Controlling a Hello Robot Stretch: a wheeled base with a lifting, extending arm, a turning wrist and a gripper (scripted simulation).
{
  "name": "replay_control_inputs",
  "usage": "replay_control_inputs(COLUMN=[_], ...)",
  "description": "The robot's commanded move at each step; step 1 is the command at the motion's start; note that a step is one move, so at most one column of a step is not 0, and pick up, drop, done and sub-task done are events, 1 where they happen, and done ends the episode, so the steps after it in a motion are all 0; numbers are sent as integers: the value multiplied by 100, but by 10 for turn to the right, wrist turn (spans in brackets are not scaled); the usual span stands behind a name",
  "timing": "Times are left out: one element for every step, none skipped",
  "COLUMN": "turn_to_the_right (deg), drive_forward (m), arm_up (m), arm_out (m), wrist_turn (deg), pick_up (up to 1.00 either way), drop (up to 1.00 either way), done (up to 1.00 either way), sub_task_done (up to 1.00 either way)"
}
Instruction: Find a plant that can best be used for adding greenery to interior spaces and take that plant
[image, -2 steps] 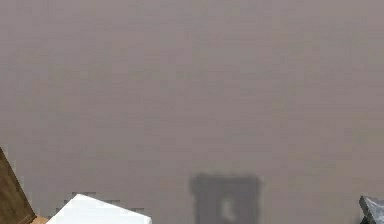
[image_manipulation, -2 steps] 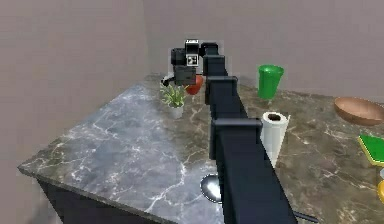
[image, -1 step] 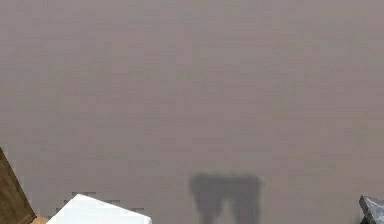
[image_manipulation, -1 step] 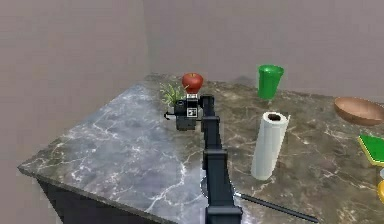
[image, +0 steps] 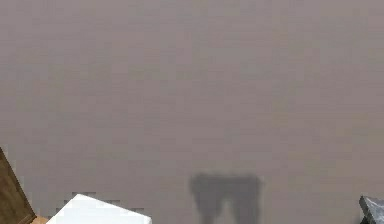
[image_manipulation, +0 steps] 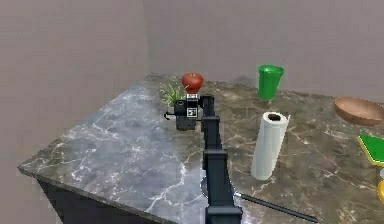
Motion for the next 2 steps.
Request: replay_control_inputs(turn_to_the_right=[0,0], drive_forward=[0,0], arm_up=[10,0], arm_out=[0,0], wrist_turn=[0,0], pick_up=[0,0], drop=[0,0], done=[0,100], sub_task_done=[0,0])
